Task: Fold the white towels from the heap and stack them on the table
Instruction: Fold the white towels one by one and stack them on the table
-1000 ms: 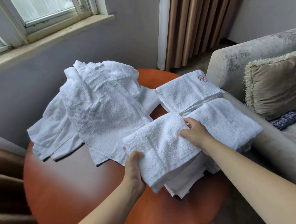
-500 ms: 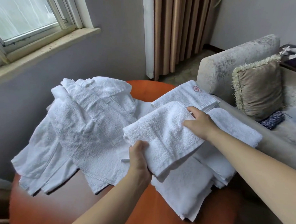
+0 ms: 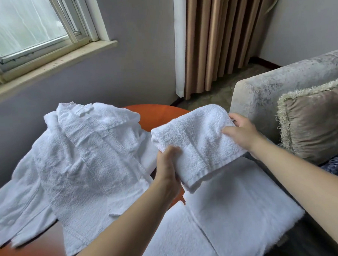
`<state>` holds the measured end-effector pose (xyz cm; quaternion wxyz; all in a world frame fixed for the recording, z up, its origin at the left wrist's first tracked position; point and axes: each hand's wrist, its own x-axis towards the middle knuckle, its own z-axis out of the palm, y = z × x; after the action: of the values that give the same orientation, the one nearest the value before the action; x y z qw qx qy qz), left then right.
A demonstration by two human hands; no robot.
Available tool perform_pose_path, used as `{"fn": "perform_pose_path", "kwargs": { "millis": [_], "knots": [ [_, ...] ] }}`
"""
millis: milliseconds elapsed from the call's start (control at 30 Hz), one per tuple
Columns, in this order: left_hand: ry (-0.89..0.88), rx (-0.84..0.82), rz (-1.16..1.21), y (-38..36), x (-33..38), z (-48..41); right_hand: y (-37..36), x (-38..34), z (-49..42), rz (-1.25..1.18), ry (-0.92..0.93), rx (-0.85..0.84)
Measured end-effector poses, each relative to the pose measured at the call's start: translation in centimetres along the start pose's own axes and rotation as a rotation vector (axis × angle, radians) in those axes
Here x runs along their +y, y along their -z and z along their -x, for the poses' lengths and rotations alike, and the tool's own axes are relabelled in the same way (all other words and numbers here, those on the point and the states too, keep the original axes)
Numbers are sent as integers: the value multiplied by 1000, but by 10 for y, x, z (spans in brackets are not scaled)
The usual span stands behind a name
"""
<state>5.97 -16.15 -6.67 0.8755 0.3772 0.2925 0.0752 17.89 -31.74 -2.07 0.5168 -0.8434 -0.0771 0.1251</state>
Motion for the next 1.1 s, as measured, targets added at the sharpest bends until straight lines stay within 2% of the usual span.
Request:
{"fn": "perform_pose_path", "kwargs": {
  "millis": [133,267,333,400,467,533,633,767,900,1100],
  "knots": [
    [-51,35,-75,-19,-1,-26,14,9,-35,-15,25,5],
    [-6,184,-307,-9,-9,-40,12,29,-55,10,0,-68],
    [-53,284,-433,-5,-11,-41,10,40,-60,101,-14,-77],
    [-209,411,-631,-3,-10,-40,7,45,-62,298,31,-15],
    [-484,529,-942,-6,-6,-39,4,43,-59,506,227,124],
    [-747,516,-1211,-17,-5,-37,-3,38,-56,624,471,194],
    [-908,400,-1428,-37,-10,-41,-17,32,-56,685,648,142],
    [-910,358,-1731,-35,-21,-60,-32,38,-58,813,629,-13],
    [-680,217,-1907,-18,-30,-66,-33,66,-60,931,401,-177],
    [-592,213,-1970,-12,-28,-72,-41,58,-60,1040,354,-209]
  ]
}}
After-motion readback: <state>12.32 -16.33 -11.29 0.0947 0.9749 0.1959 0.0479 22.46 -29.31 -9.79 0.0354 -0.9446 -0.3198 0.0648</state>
